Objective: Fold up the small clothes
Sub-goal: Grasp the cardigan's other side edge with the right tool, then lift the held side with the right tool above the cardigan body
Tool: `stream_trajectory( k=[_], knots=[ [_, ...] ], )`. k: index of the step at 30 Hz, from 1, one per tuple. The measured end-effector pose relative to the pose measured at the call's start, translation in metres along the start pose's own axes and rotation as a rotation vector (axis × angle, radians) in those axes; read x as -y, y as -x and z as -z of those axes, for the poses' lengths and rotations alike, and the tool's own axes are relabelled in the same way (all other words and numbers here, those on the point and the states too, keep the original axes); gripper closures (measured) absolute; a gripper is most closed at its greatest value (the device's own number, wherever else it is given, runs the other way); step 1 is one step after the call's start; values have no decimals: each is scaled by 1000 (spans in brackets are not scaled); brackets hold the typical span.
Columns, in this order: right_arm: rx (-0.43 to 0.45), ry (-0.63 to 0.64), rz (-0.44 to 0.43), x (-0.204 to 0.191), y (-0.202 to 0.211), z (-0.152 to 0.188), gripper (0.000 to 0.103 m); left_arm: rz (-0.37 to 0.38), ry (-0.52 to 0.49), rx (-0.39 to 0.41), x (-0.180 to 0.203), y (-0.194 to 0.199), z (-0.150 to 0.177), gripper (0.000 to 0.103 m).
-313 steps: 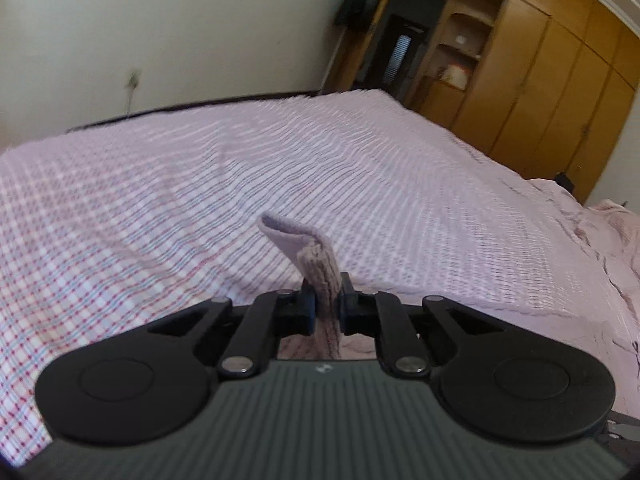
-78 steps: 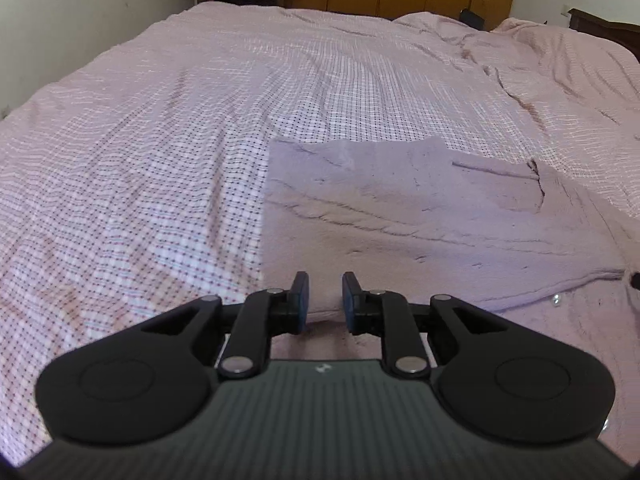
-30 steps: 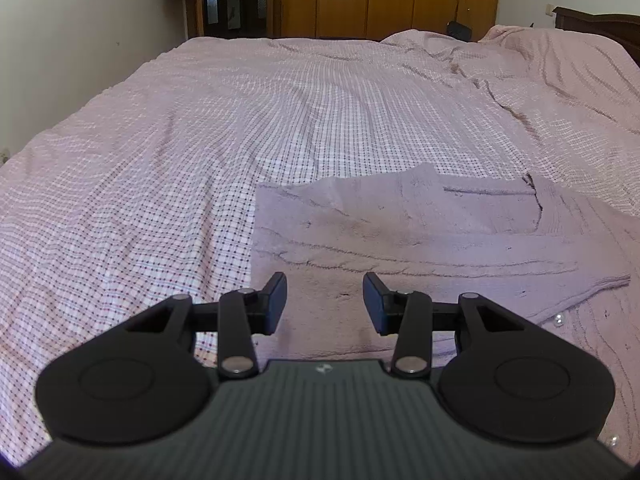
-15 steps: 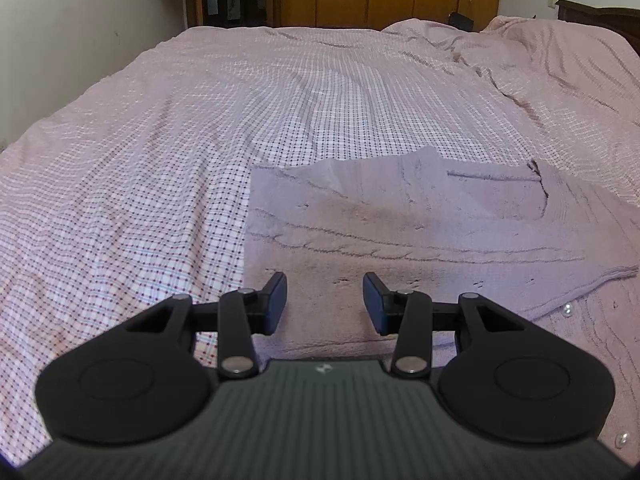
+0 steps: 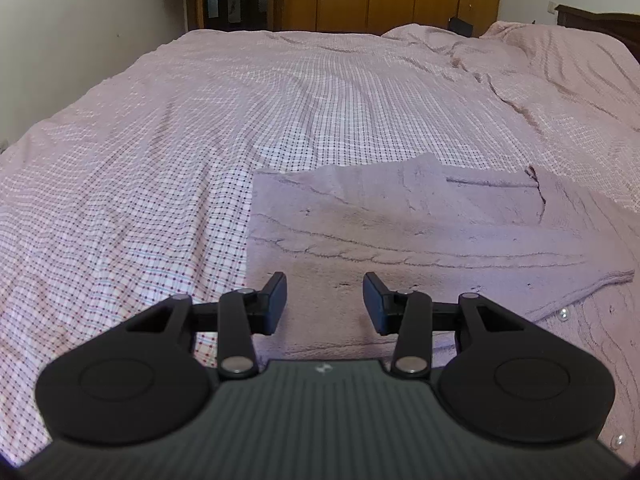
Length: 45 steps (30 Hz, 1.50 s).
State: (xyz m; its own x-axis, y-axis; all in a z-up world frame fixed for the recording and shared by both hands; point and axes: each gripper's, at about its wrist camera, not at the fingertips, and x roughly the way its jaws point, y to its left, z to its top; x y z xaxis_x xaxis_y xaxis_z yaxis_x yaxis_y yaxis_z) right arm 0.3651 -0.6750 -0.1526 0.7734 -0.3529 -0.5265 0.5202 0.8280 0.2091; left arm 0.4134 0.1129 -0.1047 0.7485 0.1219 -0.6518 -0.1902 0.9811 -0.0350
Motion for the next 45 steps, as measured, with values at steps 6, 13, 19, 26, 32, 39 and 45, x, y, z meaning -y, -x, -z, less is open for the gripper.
stream_trajectory(
  k=[6, 13, 19, 26, 32, 39, 45],
  knots=[
    [7, 138, -16, -45, 17, -1, 95, 3, 7, -4, 2, 1, 1, 59],
    [25, 200, -79, -105, 41, -1, 95, 28, 10, -5, 4, 2, 2, 59],
    [25, 239, -131, -151, 57, 4, 95, 34, 6, 6, 6, 3, 0, 59],
    [52, 257, -205, -198, 91, 7, 95, 48, 1, 17, 8, 7, -2, 59],
    [63, 288, -259, -239, 112, 12, 95, 67, -3, 22, 9, 12, -3, 59],
    [66, 322, -309, -272, 133, 23, 95, 69, -2, 20, 8, 14, -3, 59],
    [76, 337, -341, -291, 146, 26, 95, 74, -9, 15, 10, 17, -3, 59]
  ],
)
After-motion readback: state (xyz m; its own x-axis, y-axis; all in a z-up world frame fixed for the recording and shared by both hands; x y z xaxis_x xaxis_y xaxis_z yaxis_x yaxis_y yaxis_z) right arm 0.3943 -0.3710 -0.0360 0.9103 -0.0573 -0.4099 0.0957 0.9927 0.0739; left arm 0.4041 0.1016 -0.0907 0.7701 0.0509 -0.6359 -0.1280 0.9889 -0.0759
